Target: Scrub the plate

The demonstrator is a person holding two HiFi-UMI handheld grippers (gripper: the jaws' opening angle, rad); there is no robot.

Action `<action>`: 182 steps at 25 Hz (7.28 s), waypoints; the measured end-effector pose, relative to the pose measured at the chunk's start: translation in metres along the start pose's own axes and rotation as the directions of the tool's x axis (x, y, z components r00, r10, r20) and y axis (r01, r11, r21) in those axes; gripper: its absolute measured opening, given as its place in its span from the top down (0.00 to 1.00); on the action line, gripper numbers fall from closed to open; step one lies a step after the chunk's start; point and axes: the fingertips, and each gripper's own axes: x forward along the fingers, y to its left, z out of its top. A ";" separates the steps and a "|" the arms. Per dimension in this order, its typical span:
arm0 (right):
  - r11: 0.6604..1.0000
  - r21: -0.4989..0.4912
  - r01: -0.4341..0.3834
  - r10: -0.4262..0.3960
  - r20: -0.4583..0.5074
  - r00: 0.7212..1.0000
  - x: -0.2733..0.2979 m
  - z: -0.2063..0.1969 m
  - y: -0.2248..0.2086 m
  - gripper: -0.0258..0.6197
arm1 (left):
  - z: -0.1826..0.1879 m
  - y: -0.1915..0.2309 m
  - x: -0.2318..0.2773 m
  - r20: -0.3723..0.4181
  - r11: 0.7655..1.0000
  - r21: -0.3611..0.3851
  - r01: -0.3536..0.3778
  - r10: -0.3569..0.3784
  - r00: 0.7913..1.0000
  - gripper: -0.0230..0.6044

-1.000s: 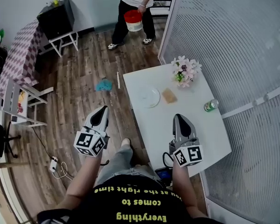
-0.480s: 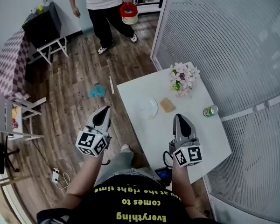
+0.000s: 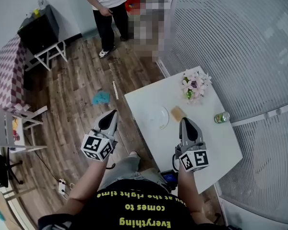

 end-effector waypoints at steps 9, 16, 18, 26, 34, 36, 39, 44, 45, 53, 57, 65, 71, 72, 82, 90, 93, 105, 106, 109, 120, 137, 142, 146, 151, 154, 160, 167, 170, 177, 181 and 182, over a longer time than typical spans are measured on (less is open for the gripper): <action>1.000 0.002 0.014 -0.014 -0.029 0.999 0.012 -0.015 0.014 0.95 | -0.004 0.024 -0.007 -0.013 1.000 0.010 -0.001 0.001 1.000 0.96; 1.000 0.003 0.018 -0.018 -0.032 0.999 0.009 -0.017 0.014 0.95 | -0.008 0.022 -0.004 -0.017 1.000 0.002 0.012 -0.012 1.000 0.96; 1.000 0.001 0.019 -0.019 -0.036 0.999 0.008 -0.017 0.014 0.95 | -0.008 0.020 -0.003 -0.017 1.000 0.002 0.015 -0.014 1.000 0.96; 1.000 -0.007 -0.006 0.006 -0.060 0.998 0.006 -0.012 0.013 0.95 | 0.000 0.012 0.002 -0.013 1.000 -0.008 0.010 -0.010 1.000 0.96; 1.000 -0.004 -0.002 0.002 -0.047 0.999 0.001 -0.008 -0.004 0.95 | 0.000 -0.005 0.013 -0.009 1.000 0.002 0.022 -0.022 1.000 0.96; 1.000 -0.004 -0.003 0.003 -0.045 0.999 0.001 -0.007 -0.007 0.95 | -0.002 -0.006 0.017 -0.011 1.000 0.002 0.019 -0.019 1.000 0.96; 1.000 -0.001 -0.002 0.002 -0.044 0.999 0.001 -0.006 -0.014 0.95 | -0.003 -0.009 0.022 -0.016 1.000 0.002 0.018 -0.018 1.000 0.96; 1.000 0.005 -0.001 0.002 -0.060 0.998 0.002 -0.014 -0.026 0.95 | -0.010 -0.013 0.030 -0.025 1.000 -0.002 0.009 -0.010 1.000 0.96; 1.000 0.007 -0.005 0.005 -0.066 0.998 0.003 -0.017 -0.029 0.95 | -0.013 -0.013 0.033 -0.031 1.000 -0.003 0.010 -0.010 0.999 0.96; 0.999 -0.035 -0.031 0.025 -0.164 0.986 0.016 -0.050 -0.048 0.95 | -0.045 -0.015 0.053 -0.095 1.000 -0.024 0.011 -0.013 0.995 0.96; 0.994 -0.081 -0.067 0.044 -0.258 0.965 0.025 -0.076 -0.049 0.87 | -0.060 -0.013 0.061 -0.121 0.999 -0.040 0.006 -0.010 0.993 0.96; 0.989 -0.106 -0.098 0.051 -0.380 0.923 0.036 -0.118 -0.059 0.80 | -0.093 -0.016 0.073 -0.192 0.997 -0.082 0.013 -0.028 0.981 0.96; 0.991 -0.095 -0.091 0.039 -0.450 0.892 0.046 -0.150 -0.079 0.76 | -0.115 -0.017 0.079 -0.245 0.993 -0.111 0.025 -0.052 0.968 0.96; 0.991 -0.100 -0.086 0.030 -0.466 0.884 0.046 -0.156 -0.083 0.75 | -0.119 -0.018 0.080 -0.257 0.993 -0.117 0.029 -0.059 0.965 0.96; 0.988 -0.143 -0.054 -0.038 -0.569 0.822 0.042 -0.220 -0.124 0.63 | -0.172 -0.035 0.091 -0.363 0.973 -0.220 0.072 -0.150 0.920 0.93; 0.983 -0.174 -0.066 -0.050 -0.590 0.806 0.055 -0.238 -0.127 0.61 | -0.207 -0.044 0.101 -0.444 0.921 -0.386 0.056 -0.238 0.864 0.79; 0.977 -0.189 -0.094 -0.042 -0.611 0.791 0.061 -0.242 -0.123 0.73 | -0.219 -0.044 0.104 -0.483 0.899 -0.438 0.014 -0.248 0.840 0.75; 0.958 -0.217 -0.189 0.003 -0.648 0.762 0.064 -0.251 -0.092 0.87 | -0.232 -0.047 0.111 -0.506 0.820 -0.568 -0.070 -0.281 0.815 0.66; 0.956 -0.220 -0.192 0.003 -0.648 0.761 0.064 -0.252 -0.092 0.87 | -0.232 -0.047 0.112 -0.503 0.814 -0.576 -0.071 -0.285 0.816 0.66; 0.950 -0.235 -0.206 0.002 -0.654 0.757 0.063 -0.253 -0.090 0.87 | -0.232 -0.052 0.117 -0.498 0.797 -0.600 -0.066 -0.308 0.811 0.66; 0.903 -0.307 -0.300 0.008 -0.687 0.727 0.065 -0.257 -0.068 0.88 | -0.228 -0.059 0.130 -0.446 0.724 -0.684 -0.088 -0.320 0.836 0.66; 0.910 -0.274 -0.311 0.038 -0.691 0.722 0.066 -0.260 -0.069 0.89 | -0.226 -0.081 0.133 -0.367 0.522 -0.849 -0.078 -0.479 0.797 0.67; 0.908 -0.274 -0.318 0.041 -0.696 0.717 0.066 -0.263 -0.068 0.89 | -0.235 -0.102 0.139 -0.430 0.596 -0.801 -0.063 -0.498 0.753 0.69; 0.911 -0.266 -0.314 0.048 -0.690 0.723 0.066 -0.262 -0.069 0.89 | -0.239 -0.091 0.143 -0.445 0.616 -0.782 -0.095 -0.446 0.777 0.88; 0.916 -0.258 -0.307 0.052 -0.683 0.729 0.067 -0.261 -0.070 0.89 | -0.239 -0.089 0.144 -0.446 0.609 -0.787 -0.102 -0.447 0.776 0.90; 0.924 -0.245 -0.295 0.053 -0.680 0.731 0.065 -0.263 -0.072 0.89 | -0.237 -0.089 0.145 -0.428 0.594 -0.799 -0.096 -0.448 0.785 0.92; 0.936 -0.245 -0.254 0.034 -0.654 0.755 0.064 -0.254 -0.077 0.90 | -0.229 -0.090 0.145 -0.425 0.623 -0.779 -0.071 -0.442 0.790 0.93; 0.947 -0.243 -0.210 0.027 -0.591 0.806 0.060 -0.225 -0.075 0.90 | -0.212 -0.087 0.140 -0.420 0.673 -0.738 -0.036 -0.417 0.806 0.93; 0.951 -0.240 -0.193 0.028 -0.557 0.830 0.059 -0.208 -0.074 0.90 | -0.206 -0.081 0.137 -0.427 0.698 -0.715 -0.037 -0.394 0.814 0.93; 0.959 -0.240 -0.151 0.010 -0.504 0.863 0.050 -0.180 -0.080 0.90 | -0.180 -0.073 0.131 -0.411 0.740 -0.672 -0.016 -0.356 0.839 0.93; 0.958 -0.257 -0.128 -0.008 -0.469 0.883 0.043 -0.162 -0.081 0.90 | -0.160 -0.073 0.127 -0.380 0.764 -0.645 0.021 -0.345 0.858 0.93; 0.957 -0.262 -0.125 -0.010 -0.460 0.888 0.041 -0.157 -0.081 0.90 | -0.156 -0.073 0.126 -0.378 0.773 -0.634 0.026 -0.340 0.861 0.93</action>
